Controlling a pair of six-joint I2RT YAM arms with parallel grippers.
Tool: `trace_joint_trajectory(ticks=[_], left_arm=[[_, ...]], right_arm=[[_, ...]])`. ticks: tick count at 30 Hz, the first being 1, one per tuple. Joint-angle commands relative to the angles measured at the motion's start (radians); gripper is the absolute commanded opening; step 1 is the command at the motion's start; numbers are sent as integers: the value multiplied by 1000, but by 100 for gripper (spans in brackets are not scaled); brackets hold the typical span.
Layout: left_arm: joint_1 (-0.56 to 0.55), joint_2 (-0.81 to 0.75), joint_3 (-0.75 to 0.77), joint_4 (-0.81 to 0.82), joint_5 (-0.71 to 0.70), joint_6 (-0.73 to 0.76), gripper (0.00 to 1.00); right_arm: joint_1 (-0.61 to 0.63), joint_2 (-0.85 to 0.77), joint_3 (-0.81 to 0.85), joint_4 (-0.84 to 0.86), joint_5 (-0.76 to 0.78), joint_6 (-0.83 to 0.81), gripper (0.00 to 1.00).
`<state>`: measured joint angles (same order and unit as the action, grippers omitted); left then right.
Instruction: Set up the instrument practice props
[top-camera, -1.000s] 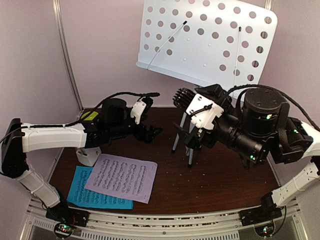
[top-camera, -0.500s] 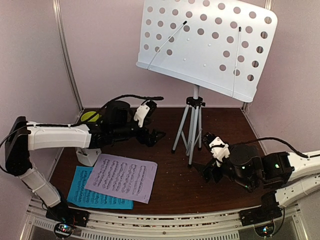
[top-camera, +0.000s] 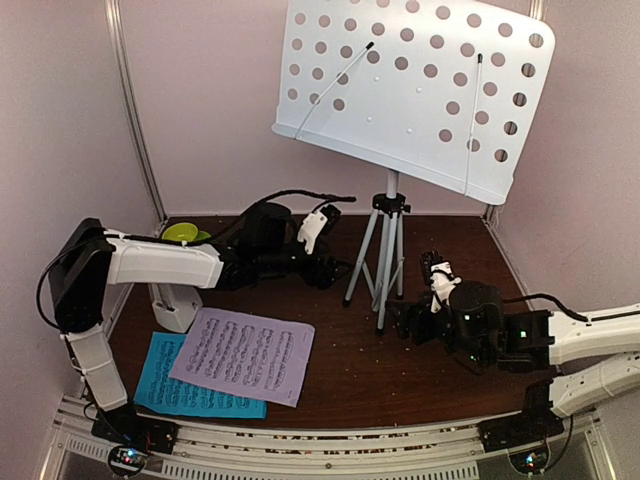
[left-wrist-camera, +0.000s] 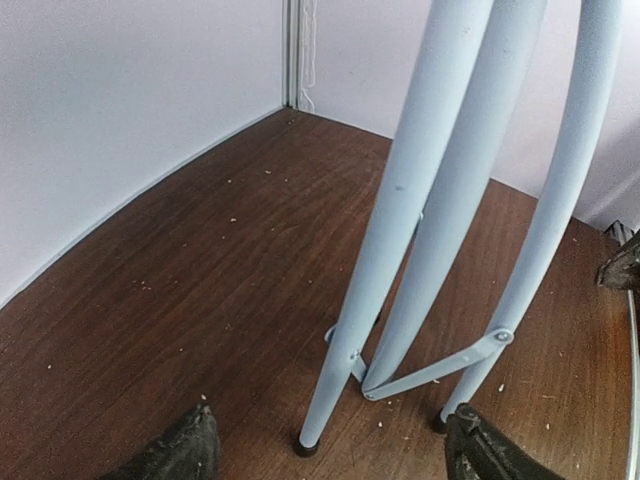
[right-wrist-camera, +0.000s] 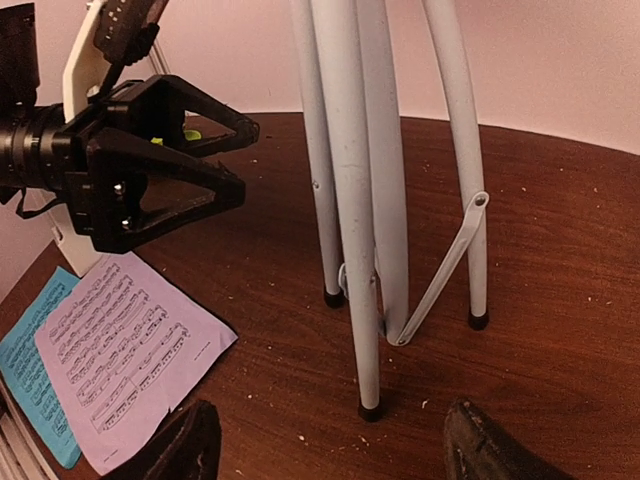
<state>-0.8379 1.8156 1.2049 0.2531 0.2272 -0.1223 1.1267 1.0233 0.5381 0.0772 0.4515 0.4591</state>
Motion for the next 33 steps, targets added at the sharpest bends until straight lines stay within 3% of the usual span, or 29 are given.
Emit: trace_joint_trajectory(ticks=[1,9,21,33], left_arm=[[-6,57,74,67,56,-12,78],[-12,131,168,51,31,-10,75],[-12,178,219,32,79,5,68],[-10,226,272,11,89,-12,57]], right_arm=[[-41,91,51,110,-26,44,76],[-100,267,141,141,-55,7,69],[-127,265,80,139,-41,-7,63],[-161,412,96,230,-45,-37,55]])
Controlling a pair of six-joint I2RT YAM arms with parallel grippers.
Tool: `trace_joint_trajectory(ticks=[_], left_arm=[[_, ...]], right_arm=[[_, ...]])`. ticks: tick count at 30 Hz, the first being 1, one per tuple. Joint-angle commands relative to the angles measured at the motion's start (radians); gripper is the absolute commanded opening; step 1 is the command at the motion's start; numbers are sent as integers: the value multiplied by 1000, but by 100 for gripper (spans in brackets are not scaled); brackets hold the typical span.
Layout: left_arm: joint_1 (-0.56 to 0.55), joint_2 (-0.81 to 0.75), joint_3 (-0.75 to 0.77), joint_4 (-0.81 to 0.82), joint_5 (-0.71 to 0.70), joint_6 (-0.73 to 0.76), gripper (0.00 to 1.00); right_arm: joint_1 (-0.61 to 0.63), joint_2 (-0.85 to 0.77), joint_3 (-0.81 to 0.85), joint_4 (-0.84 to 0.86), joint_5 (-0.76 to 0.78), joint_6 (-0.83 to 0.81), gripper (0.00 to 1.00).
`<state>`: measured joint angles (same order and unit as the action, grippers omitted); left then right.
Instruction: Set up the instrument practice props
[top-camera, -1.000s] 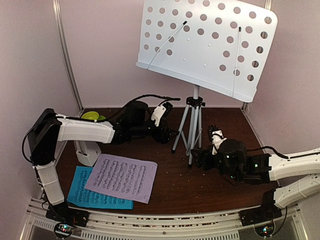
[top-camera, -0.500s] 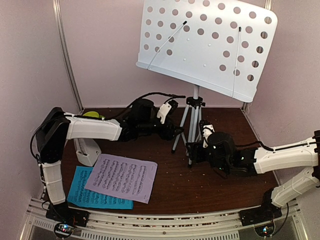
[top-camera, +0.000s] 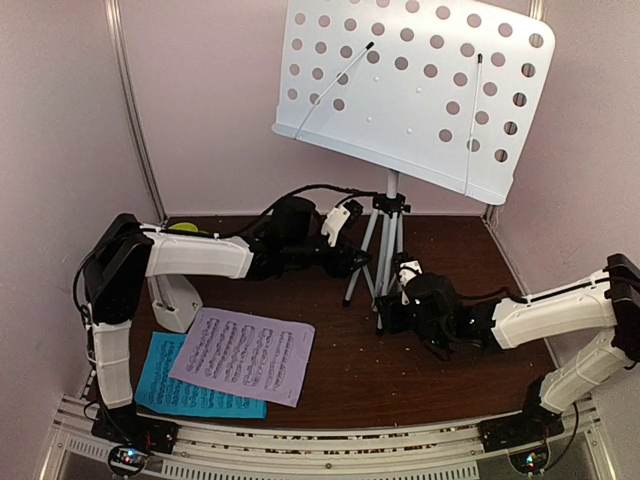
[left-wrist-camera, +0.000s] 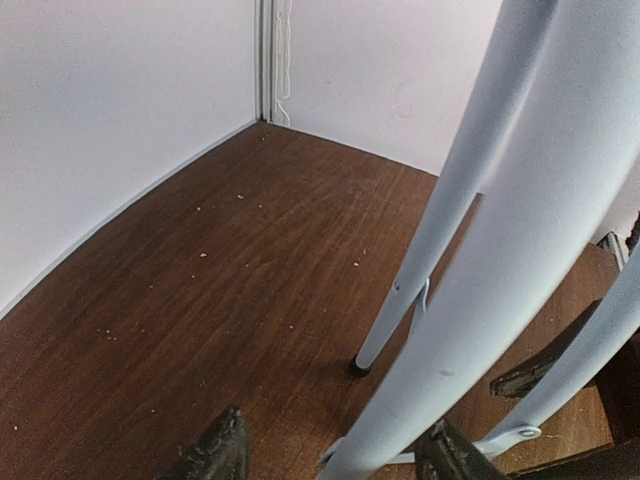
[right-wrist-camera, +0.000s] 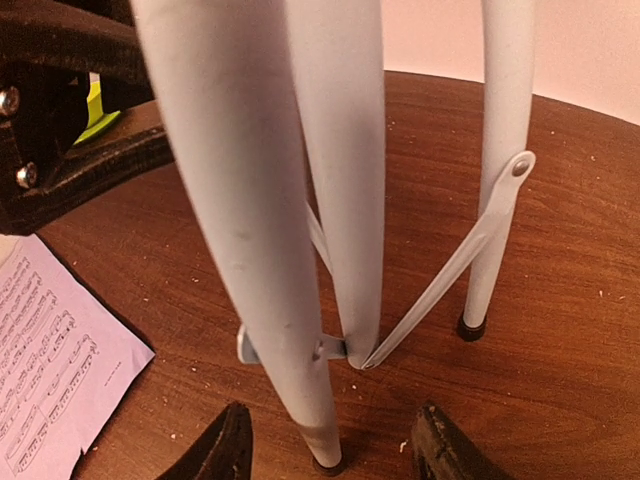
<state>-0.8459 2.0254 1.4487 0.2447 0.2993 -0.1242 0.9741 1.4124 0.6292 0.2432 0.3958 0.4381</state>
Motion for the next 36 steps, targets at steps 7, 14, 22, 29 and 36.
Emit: trace_joint_trajectory(ticks=[7,14,22,29,36], left_arm=[[-2,22,41,11,1,-11,45],[-3,22,46,-5,-17,-17,36],[-3,8,25,-9,-48,-5,18],[0,-1,21,-24,-105,-2,4],[31,-42,-18,-19,-188,29,0]], right_arm=[[-10,77,14,117,40,-43,43],[-15,100,7,149,40,-44,31],[-21,97,-2,162,32,-50,11],[-23,92,0,140,14,-47,0],[-23,50,-29,125,5,-36,0]])
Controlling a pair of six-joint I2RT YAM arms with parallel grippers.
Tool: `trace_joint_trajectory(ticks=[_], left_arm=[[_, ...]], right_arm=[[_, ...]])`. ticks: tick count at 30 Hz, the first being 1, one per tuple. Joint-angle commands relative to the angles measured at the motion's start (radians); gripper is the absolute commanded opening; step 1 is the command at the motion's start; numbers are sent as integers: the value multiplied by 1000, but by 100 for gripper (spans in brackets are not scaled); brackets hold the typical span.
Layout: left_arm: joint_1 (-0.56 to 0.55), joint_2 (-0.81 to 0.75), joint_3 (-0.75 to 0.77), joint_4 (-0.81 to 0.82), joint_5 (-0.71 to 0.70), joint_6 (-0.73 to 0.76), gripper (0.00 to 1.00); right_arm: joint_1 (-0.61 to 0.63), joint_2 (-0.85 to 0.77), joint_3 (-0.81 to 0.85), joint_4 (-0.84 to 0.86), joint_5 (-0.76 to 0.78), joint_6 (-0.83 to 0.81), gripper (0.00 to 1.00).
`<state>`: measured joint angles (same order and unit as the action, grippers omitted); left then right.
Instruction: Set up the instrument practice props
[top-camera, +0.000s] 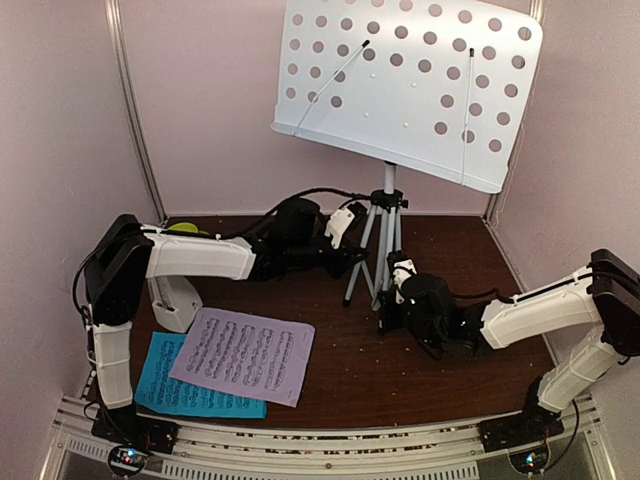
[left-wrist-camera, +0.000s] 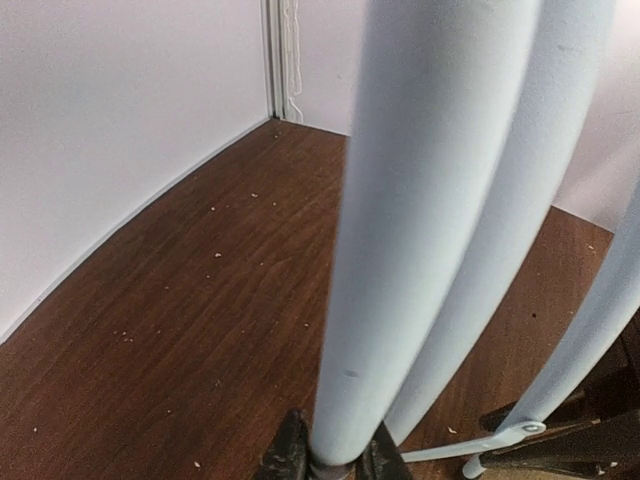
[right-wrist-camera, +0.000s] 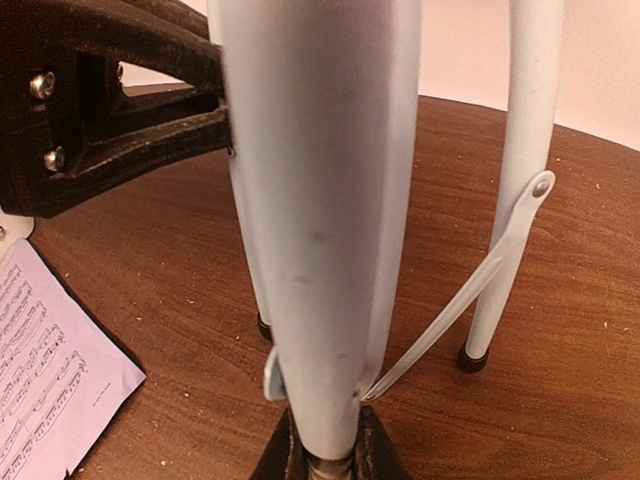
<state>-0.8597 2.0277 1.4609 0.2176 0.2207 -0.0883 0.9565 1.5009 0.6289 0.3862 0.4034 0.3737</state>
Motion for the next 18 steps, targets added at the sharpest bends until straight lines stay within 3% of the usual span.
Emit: trace_joint_trajectory(ticks=[1,18], left_arm=[[49,-51,-36,9,-120,4,0],[111,-165,-97,-21,-230,270,0]], right_arm=[[-5,-44,-34,-21,-3,28,0],[-7,-129,-117,-83,14,4,0]])
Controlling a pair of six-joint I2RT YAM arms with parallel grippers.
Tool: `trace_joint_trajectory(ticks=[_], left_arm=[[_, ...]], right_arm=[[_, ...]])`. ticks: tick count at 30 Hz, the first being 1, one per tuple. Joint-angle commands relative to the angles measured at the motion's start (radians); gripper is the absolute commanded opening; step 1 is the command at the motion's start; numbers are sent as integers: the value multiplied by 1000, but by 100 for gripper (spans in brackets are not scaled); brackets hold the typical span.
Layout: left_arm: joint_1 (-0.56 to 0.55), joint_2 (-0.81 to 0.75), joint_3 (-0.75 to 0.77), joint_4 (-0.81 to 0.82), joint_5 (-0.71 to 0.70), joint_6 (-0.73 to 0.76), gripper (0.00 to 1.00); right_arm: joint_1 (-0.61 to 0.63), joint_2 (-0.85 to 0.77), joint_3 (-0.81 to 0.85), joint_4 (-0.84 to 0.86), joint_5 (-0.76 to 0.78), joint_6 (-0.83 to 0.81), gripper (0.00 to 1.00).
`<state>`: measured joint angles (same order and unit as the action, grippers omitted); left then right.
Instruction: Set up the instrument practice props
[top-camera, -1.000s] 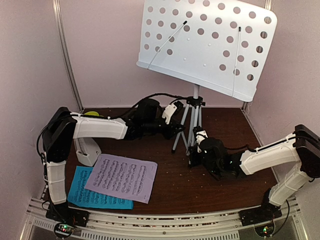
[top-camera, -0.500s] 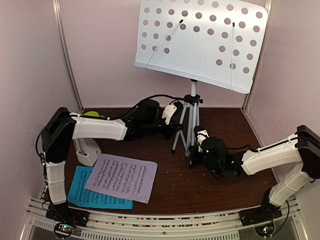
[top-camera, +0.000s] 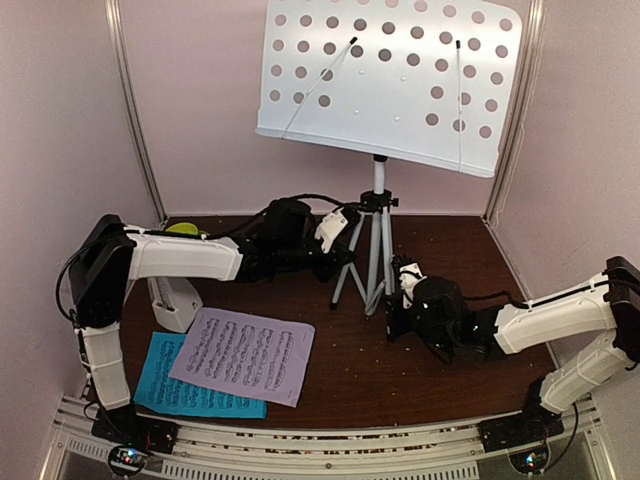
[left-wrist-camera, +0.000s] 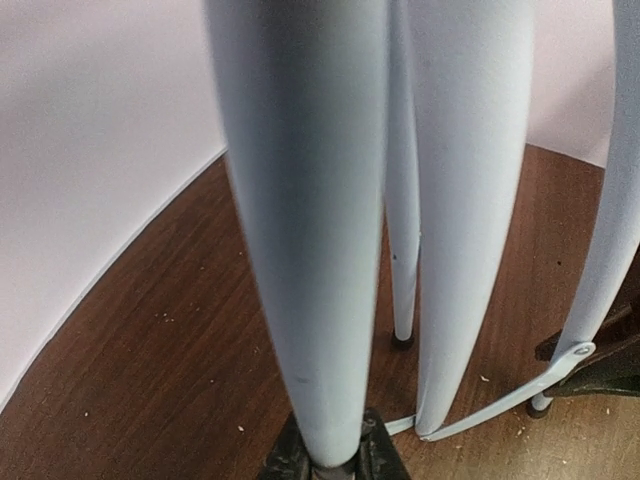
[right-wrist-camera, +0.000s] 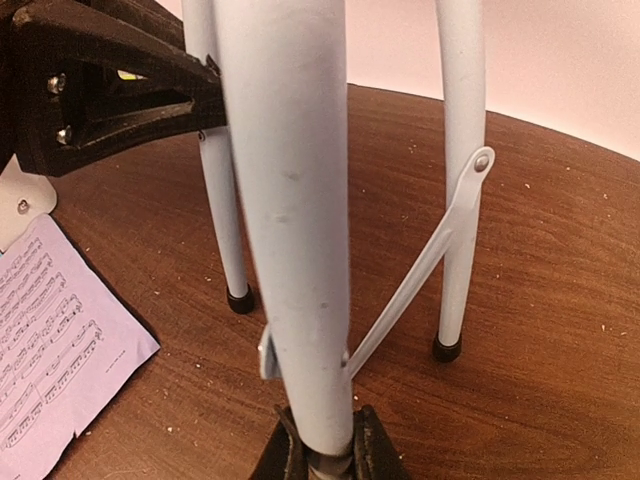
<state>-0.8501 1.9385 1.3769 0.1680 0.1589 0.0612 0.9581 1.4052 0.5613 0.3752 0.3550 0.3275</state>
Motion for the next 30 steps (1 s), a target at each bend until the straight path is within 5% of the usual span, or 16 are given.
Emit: trace_joint_trajectory(ticks=[1,6,11,18,30], left_arm=[[107,-84,-20,24,-169,133,0],[125,-120,-63,-5,-131,184,0],[124,-111,-61,-52,89,115,30],[114,-104,-152,50,105,42,68],[107,42,-69,22,132,114,66]], right_arm=[[-8,-38,-55,-73,64,50,0],[-8,-50,-72,-66,50,41,0],[-6,-15,-36,-61,-4,13,0],[-1,7,-6,-66,-40,-17,0],[-1,5,13,-95,-39,-19,0]])
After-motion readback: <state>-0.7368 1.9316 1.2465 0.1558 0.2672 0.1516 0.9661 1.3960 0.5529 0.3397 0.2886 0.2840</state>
